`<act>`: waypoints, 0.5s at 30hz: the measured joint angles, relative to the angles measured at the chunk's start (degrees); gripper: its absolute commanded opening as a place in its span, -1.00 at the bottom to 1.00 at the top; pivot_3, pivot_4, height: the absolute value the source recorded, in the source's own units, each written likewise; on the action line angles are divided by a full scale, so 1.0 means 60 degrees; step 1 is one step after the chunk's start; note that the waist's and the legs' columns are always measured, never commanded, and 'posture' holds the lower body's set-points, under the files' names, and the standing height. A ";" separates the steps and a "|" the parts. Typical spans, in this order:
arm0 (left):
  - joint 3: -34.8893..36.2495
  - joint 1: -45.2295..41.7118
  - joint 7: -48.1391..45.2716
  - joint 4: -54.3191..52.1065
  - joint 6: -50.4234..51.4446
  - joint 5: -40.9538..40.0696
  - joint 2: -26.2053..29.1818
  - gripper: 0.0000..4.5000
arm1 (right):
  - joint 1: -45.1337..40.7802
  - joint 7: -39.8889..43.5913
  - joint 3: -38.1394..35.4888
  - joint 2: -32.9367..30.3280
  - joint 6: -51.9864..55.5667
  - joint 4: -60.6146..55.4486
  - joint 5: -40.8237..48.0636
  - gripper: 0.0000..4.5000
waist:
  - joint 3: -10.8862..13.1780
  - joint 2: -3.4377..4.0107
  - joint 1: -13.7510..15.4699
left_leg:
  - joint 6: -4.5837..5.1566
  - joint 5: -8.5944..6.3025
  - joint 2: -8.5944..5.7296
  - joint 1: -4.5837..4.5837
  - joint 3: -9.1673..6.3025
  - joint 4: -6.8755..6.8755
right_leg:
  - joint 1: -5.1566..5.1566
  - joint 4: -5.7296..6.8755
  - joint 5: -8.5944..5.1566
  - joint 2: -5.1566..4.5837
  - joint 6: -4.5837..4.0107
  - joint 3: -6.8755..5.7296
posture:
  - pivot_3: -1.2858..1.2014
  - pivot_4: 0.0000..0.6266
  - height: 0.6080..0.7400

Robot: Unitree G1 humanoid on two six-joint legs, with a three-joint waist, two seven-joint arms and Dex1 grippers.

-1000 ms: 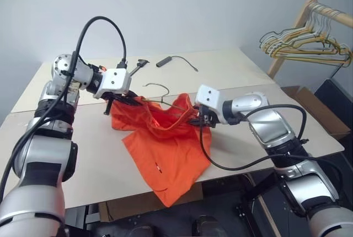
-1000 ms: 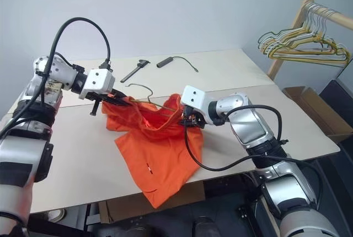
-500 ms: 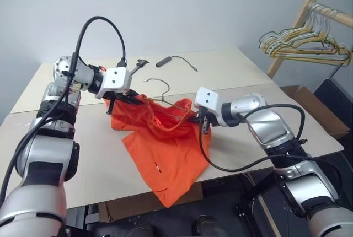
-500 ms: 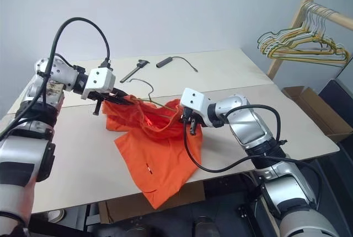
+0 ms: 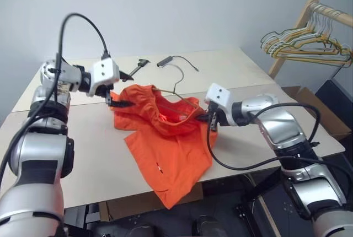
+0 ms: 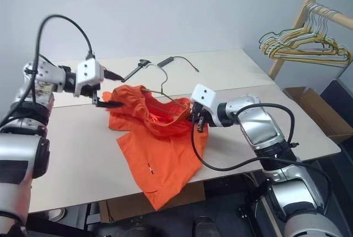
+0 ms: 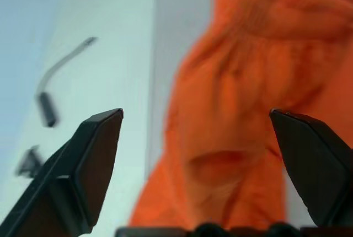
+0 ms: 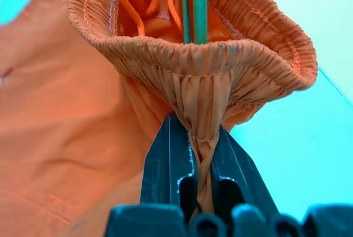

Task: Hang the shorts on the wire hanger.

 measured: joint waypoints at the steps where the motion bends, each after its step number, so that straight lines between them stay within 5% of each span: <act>1: 0.0168 -0.0073 0.0048 -0.0007 0.0051 -0.0075 0.0039 0.99 | 0.0019 -0.0037 -0.0144 -0.0178 0.0321 -0.0158 0.0103 -1.00 | 0.0000 0.0001 -0.0007 | 0.0001 -0.0001 -0.0002 0.0004 0.0001 -0.0002 | 0.0001 -0.0001 0.0000 -0.0003 0.0000 0.0002 | -0.01 -1.00 1.00; 8: 0.1733 0.0647 -0.0132 -0.1278 0.1605 -0.1932 -0.0509 0.99 | 0.0360 -0.1010 -0.1749 -0.1035 0.3292 -0.1402 0.0906 -1.00 | 0.0000 0.0000 -0.0087 | -0.0001 0.0001 0.0004 0.0006 0.0001 0.0004 | -0.0001 0.0009 0.0000 -0.0003 0.0000 0.0003 | -0.06 -1.00 1.00; 15: 0.3044 0.3313 0.0293 -0.6342 0.4766 -0.4900 -0.1240 0.99 | 0.0425 -0.2968 -0.3395 -0.0640 0.6306 -0.2460 0.1144 -1.00 | -0.0003 0.0003 -0.0482 | -0.0005 0.0002 0.0007 0.0024 -0.0040 -0.0003 | 0.0007 0.0015 0.0001 -0.0003 0.0001 0.0041 | -0.08 -1.00 1.00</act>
